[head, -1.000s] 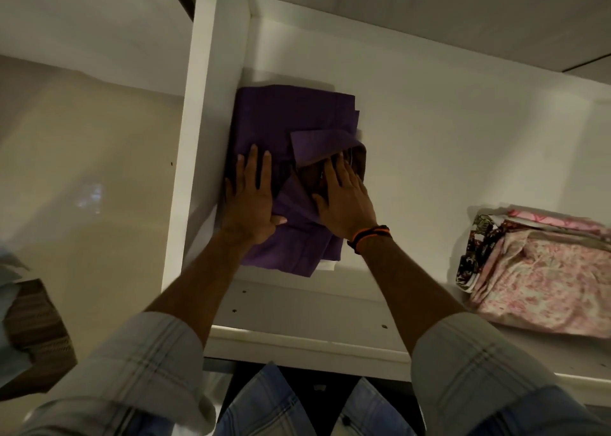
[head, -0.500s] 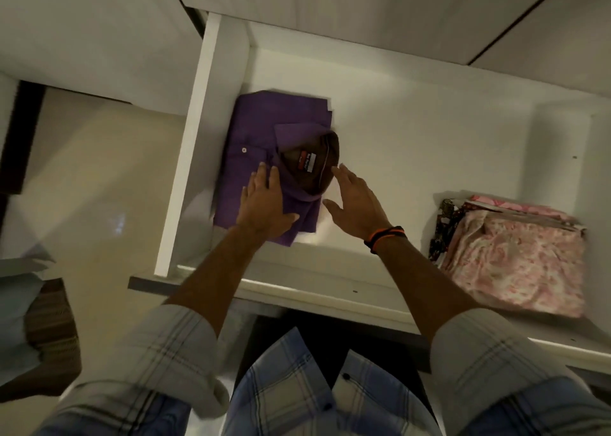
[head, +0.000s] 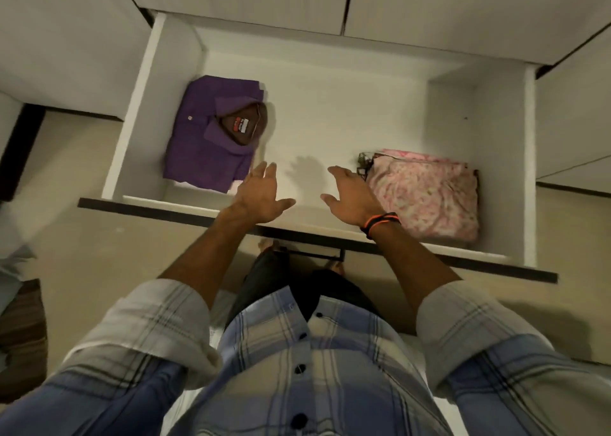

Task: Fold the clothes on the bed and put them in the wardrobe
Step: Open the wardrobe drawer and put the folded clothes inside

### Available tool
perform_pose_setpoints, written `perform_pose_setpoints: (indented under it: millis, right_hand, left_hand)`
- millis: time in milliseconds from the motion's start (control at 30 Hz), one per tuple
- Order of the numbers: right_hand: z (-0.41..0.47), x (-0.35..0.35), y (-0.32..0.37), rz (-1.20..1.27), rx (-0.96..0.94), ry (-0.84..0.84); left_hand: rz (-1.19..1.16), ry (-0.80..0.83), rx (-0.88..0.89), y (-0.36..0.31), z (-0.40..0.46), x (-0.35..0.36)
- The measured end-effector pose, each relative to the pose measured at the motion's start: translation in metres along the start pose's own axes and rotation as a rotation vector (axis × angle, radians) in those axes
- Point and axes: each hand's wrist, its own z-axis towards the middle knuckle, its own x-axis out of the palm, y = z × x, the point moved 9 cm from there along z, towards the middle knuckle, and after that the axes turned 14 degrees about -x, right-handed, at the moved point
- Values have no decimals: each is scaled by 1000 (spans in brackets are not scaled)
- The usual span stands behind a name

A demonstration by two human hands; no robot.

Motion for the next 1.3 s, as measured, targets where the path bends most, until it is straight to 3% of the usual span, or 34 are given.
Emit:
perform_pose_setpoints:
  millis: [333,600,867,1300]
  right_hand:
    - [-95,26,-1,-28,65,-65]
    - [-145,70,8,-215,100,-118]
    - [-154,109,9,-336,150,18]
    - [-130,99,-8,-311,192,50]
  left_hand:
    - [103,24,81,-7,-64,44]
    - [248,-38,148,6,-100,82]
    - [296,-22,186,17,-115,106]
    - [353,74,196,7,-83,106]
